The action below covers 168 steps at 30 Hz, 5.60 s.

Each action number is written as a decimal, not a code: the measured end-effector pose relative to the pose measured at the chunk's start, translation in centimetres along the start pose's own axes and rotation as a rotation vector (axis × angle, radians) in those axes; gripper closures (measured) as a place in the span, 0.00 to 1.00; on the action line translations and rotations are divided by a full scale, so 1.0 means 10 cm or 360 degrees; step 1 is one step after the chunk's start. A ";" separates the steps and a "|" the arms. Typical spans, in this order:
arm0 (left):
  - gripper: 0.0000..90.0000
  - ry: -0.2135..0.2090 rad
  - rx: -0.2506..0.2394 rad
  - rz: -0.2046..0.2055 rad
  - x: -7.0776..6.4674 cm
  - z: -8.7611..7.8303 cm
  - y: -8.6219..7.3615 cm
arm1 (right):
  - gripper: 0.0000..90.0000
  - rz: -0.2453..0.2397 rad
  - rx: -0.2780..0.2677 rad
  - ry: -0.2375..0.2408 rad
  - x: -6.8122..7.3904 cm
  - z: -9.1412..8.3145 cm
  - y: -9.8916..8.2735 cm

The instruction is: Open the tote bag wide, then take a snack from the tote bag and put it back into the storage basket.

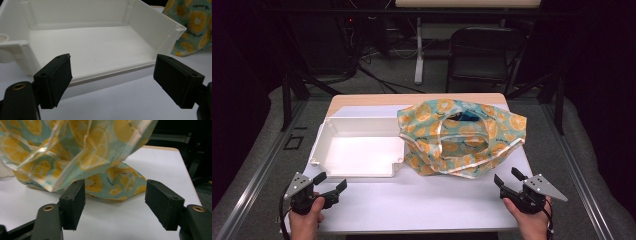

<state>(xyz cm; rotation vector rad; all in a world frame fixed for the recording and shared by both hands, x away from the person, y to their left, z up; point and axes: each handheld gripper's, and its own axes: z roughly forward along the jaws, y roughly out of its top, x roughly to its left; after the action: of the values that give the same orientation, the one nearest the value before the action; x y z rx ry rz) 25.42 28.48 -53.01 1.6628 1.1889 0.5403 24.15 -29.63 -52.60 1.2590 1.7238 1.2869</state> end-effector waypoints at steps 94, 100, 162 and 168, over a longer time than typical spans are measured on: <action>0.88 -0.0403 -0.0168 0.0166 -1.24 1.01 0.89 | 1.00 -0.0118 -0.0240 0.0151 0.45 0.18 0.71; 0.40 -0.0371 -0.0187 0.0096 -1.21 1.05 0.89 | 1.00 -0.0121 -0.0254 0.0150 0.44 0.16 0.71; 0.45 -0.0263 -0.0285 0.0342 -1.46 0.86 1.20 | 1.00 -0.0149 -0.0348 0.0136 0.20 0.23 1.31; 0.46 -0.0279 -0.0281 0.0342 -1.47 0.84 1.22 | 1.00 -0.0156 -0.0345 0.0138 0.22 0.25 1.31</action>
<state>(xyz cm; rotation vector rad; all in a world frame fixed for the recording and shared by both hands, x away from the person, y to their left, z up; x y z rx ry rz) 31.35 11.09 -43.05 1.6573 0.8176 0.6009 29.75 -25.86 -40.86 0.9968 1.6330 1.4444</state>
